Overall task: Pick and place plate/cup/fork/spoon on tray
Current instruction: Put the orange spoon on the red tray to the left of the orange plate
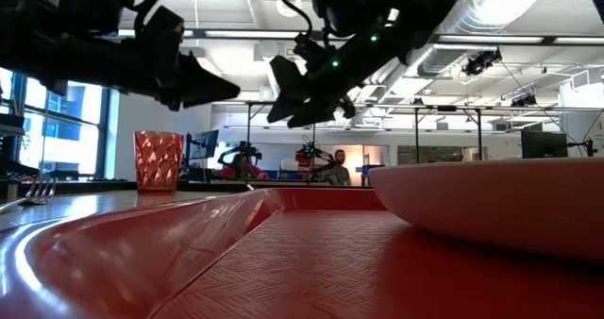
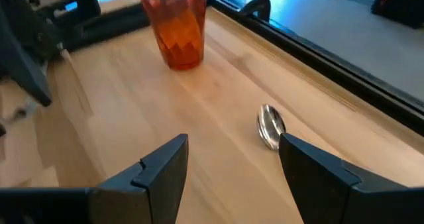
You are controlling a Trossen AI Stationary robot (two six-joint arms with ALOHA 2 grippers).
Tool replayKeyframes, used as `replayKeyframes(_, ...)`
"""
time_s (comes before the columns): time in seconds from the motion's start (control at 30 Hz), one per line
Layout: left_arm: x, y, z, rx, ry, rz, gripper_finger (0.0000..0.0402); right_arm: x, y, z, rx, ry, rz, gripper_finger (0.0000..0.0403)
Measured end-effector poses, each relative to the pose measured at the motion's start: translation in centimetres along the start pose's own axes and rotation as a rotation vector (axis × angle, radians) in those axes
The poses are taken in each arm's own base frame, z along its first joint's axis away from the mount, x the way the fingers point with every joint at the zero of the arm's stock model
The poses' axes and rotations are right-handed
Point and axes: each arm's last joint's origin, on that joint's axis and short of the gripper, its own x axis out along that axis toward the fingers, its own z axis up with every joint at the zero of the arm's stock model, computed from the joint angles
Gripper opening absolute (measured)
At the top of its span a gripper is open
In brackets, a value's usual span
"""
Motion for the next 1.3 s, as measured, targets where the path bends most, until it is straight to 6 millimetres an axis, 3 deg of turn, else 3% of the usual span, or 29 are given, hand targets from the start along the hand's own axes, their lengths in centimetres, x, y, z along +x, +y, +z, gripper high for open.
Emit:
replayKeyframes(0.2, -0.3, 1.4, 1.3, -0.015, -0.053, -0.024, 0.0074, 0.9, -1.2, 2.2, 0.071, -0.029, 0.030, 0.0228)
replayKeyframes(0.4, -0.3, 1.7, 1.0, -0.095, -0.012, 0.026, 0.0074, 1.6, -2.9, 3.6, 0.083, -0.003, -0.022, 0.0228)
replayKeyframes(0.6, -0.4, 2.1, 0.6, -0.108, 0.016, 0.169, 0.0074, 2.9, -5.2, 3.2, 0.157, 0.151, -0.065, 0.0228)
replayKeyframes(0.97, -0.4, 2.1, 0.0, -0.082, 0.068, 0.173, 0.0074, 3.8, -7.6, 2.8, 0.206, 0.244, -0.049, 0.0228)
replayKeyframes(1.3, -0.4, 2.2, -0.2, -0.074, 0.096, 0.179, 0.0072, 4.6, -8.0, 2.2, 0.235, 0.255, -0.047, 0.0228)
